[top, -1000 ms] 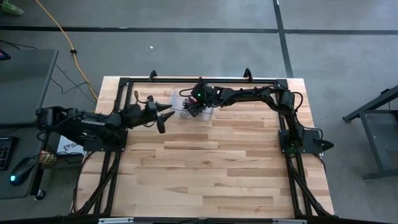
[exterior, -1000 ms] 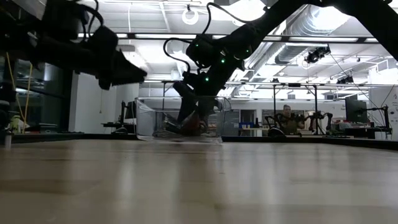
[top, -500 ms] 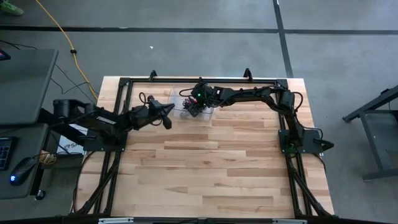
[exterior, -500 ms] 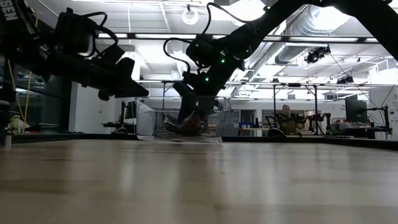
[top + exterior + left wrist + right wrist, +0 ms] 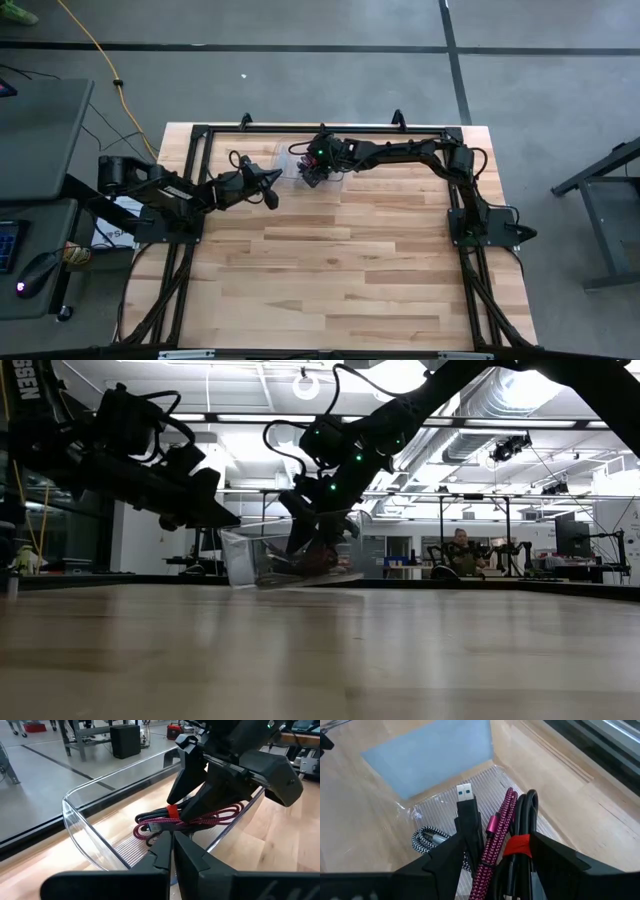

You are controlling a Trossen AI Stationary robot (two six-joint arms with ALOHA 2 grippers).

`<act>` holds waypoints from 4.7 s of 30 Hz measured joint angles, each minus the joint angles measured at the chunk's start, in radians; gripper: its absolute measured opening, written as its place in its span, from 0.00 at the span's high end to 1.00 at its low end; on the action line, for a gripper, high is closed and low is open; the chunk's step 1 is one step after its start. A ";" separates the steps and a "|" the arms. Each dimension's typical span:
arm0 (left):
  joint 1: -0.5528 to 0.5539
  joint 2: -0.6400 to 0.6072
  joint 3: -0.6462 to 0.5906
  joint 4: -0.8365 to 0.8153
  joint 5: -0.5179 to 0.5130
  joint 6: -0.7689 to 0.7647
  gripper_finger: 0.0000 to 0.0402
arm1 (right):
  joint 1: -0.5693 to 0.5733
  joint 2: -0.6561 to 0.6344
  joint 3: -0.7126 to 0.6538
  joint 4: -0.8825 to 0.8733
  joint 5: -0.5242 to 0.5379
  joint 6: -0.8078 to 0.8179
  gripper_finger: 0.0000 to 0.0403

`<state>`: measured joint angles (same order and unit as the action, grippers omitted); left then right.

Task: Pick and place USB-C Cables
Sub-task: Return to Home Position

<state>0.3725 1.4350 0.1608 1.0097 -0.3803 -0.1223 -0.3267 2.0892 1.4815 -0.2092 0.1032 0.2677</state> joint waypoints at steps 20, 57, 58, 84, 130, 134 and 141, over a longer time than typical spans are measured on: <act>0.001 0.001 -0.001 -0.007 -0.009 -0.005 1.00 | 0.006 0.000 0.000 0.183 0.047 0.025 0.46; -0.001 0.007 0.005 -0.035 0.094 -0.005 1.00 | 0.120 -0.002 0.004 0.513 0.704 -0.426 0.46; -0.001 0.006 0.005 -0.033 0.092 -0.005 1.00 | 0.119 -0.002 0.003 0.512 0.703 -0.427 0.46; -0.051 -0.163 0.006 -0.080 0.027 0.096 1.00 | 0.122 -0.126 0.000 0.127 0.593 -0.474 0.46; -0.218 -0.677 0.006 -0.303 0.306 0.213 1.00 | 0.199 -1.033 -1.019 0.873 -0.243 -0.182 0.46; -0.218 -0.676 0.006 -0.303 0.306 0.212 1.00 | 0.199 -1.033 -1.019 0.861 -0.243 -0.182 0.46; -0.218 -0.676 0.006 -0.303 0.306 0.212 1.00 | 0.199 -1.033 -1.019 0.860 -0.242 -0.202 0.46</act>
<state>0.1547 0.7586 0.1673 0.7067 -0.0746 0.0898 -0.1280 1.0561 0.4625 0.6510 -0.1387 0.0658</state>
